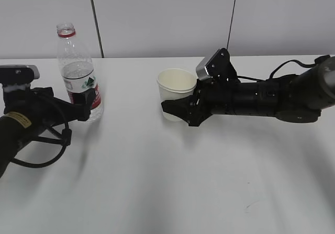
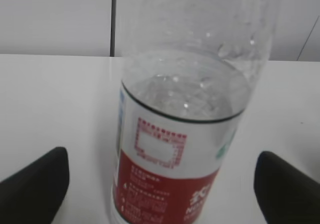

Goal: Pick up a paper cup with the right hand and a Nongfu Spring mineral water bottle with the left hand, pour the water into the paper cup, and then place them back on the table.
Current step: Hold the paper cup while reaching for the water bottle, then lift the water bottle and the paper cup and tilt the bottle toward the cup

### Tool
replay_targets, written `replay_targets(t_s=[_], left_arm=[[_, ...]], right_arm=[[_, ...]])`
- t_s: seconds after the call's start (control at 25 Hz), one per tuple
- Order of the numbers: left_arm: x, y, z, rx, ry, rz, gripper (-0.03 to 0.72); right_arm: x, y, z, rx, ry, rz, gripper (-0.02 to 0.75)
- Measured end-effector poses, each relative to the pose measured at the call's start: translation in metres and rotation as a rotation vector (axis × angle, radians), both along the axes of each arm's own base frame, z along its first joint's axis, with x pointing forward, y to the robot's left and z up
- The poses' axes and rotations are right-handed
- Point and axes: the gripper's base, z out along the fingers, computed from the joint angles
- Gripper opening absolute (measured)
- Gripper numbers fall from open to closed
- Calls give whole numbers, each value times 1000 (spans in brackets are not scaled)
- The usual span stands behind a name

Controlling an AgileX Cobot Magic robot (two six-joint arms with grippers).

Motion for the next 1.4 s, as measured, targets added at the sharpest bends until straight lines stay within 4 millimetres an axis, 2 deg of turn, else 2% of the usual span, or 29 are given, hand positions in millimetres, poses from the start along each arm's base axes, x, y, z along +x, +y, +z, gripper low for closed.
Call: replay_targets(t_s=[0.28,0.56,1.04,1.24,1.4], left_arm=[[27,-8,-18,1,-5,-9,654],[43,-13,-15,14,-50,-21,599],[49,-15,-19,33,-24,-20,574],[49,-14,-31,32,-20,-20,573],[49,-15,-29,20,-58,-20,557]], right_arm=[[0,0,0,1,4,-3,523],[0,0,0,0,6,-4,523],[0,0,0,-1,7,-5,523],[0,0,0,-1,7,-5,523],[0,0,0,-1,7,-5,523]])
